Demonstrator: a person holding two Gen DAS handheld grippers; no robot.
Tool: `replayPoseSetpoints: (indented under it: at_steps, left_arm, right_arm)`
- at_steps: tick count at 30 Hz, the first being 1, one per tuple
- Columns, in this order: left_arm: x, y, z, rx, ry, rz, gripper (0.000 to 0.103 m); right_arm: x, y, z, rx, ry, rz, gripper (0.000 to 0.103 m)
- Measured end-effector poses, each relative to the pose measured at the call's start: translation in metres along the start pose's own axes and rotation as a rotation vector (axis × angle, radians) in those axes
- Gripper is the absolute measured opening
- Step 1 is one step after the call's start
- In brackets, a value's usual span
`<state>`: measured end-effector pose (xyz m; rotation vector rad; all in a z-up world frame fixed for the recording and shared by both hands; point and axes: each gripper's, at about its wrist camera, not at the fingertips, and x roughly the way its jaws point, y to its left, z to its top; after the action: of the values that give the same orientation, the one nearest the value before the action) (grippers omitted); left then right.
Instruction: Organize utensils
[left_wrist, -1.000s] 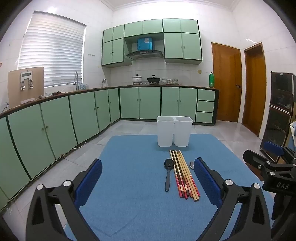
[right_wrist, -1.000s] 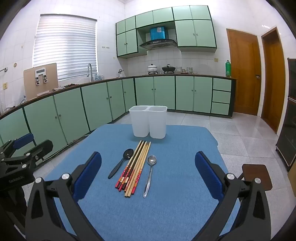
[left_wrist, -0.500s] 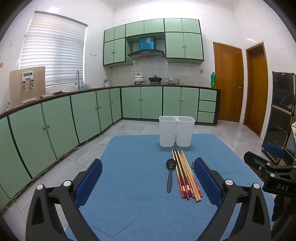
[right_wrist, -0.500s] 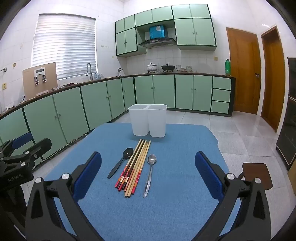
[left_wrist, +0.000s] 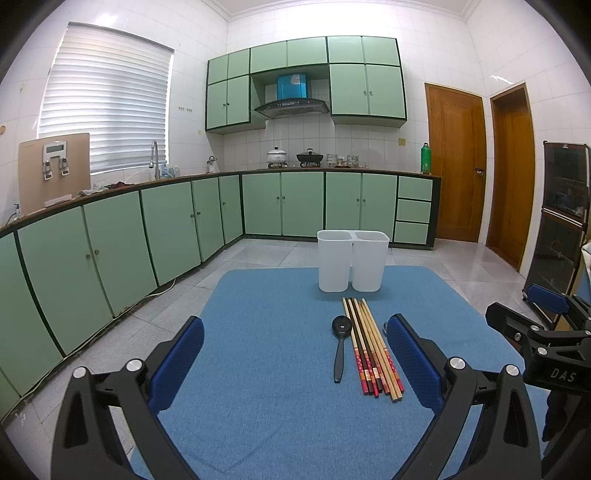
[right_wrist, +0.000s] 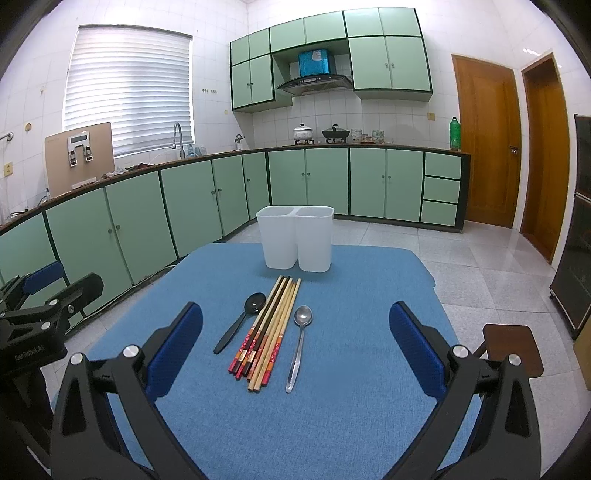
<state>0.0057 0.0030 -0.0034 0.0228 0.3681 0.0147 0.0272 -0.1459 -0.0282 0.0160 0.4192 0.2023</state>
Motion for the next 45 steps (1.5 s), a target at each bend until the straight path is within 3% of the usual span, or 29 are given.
replayPoseSetpoints:
  at_steps: [45]
  left_arm:
    - [0.0037,0.0012,-0.0047,-0.002,0.011,0.001,0.097]
  right_arm:
    - [0.0051,-0.0022,-0.0056,0.01,0.021,-0.005,0.098]
